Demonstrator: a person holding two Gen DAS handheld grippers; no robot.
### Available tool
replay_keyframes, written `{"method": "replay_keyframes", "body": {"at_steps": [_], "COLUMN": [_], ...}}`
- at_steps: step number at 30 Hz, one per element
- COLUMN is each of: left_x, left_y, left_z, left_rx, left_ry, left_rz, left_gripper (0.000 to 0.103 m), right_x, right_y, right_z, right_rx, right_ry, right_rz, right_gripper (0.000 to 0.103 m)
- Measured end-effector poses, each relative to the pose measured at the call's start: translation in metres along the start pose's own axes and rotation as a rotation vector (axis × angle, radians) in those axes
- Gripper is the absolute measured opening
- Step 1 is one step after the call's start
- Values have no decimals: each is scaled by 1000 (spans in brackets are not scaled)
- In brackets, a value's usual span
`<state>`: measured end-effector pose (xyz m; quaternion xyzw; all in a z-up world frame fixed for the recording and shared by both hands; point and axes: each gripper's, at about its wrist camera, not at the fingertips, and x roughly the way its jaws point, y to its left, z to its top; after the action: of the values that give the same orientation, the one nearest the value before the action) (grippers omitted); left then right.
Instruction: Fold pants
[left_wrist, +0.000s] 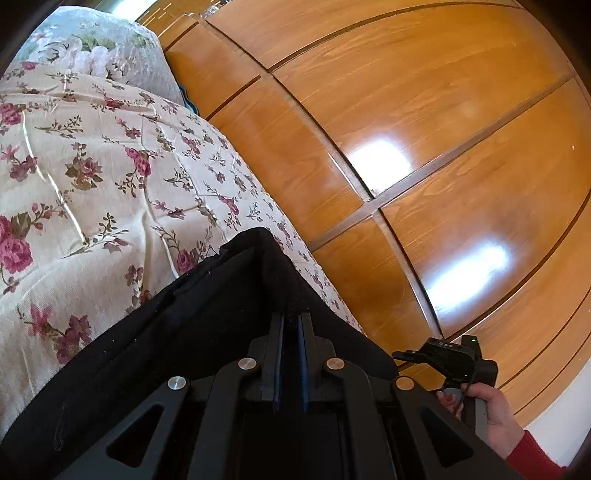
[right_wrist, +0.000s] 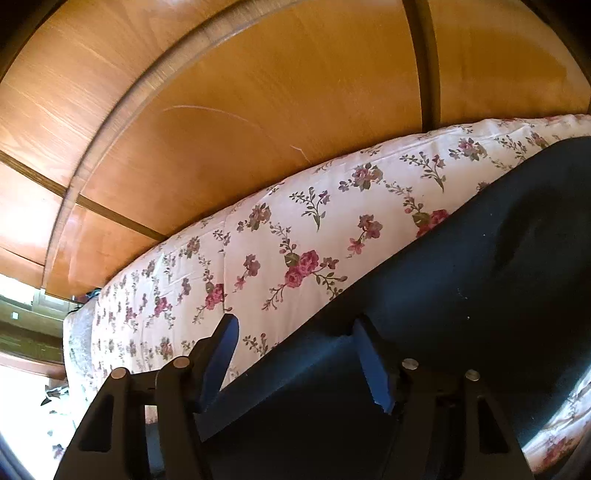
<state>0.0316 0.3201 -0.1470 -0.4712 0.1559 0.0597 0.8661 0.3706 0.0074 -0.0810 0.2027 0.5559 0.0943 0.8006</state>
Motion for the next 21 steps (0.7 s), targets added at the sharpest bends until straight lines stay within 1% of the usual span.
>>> {"method": "replay_keyframes", "body": {"at_steps": [1, 2, 3, 4, 5, 7, 10, 15, 18, 21], "left_x": [0, 1, 1, 1, 1, 1, 0, -2, -4, -6], "left_y": [1, 2, 3, 4, 4, 4, 5, 9, 11, 12], "left_z": [0, 0, 0, 0, 0, 0, 0, 1, 1, 1], "left_rx": [-4, -10, -15, -19, -20, -20, -29, -55, -71, -88], "left_ry": [1, 4, 7, 8, 9, 8, 6, 0, -2, 1], "left_rz": [-3, -7, -10, -12, -12, -14, -20, -53, -75, -103], "left_gripper": [7, 7, 7, 7, 7, 7, 7, 7, 8, 8], "right_x": [1, 2, 2, 3, 2, 0, -18, -53, -66, -75], "right_y": [-2, -4, -5, -7, -9, -13, -23, -47, -60, -71], "right_z": [0, 0, 0, 0, -1, -4, -15, -46, -68, -87], "right_rx": [6, 10, 6, -6, -22, -47, -57, -52, -75, -95], "right_ry": [-2, -2, 0, 2, 5, -10, -36, -86, -119, -146], "right_rz": [-7, -14, -18, -21, -13, 18, 72, 187, 228, 248], "right_gripper": [58, 48, 42, 29, 21, 13, 11, 11, 11, 11]}}
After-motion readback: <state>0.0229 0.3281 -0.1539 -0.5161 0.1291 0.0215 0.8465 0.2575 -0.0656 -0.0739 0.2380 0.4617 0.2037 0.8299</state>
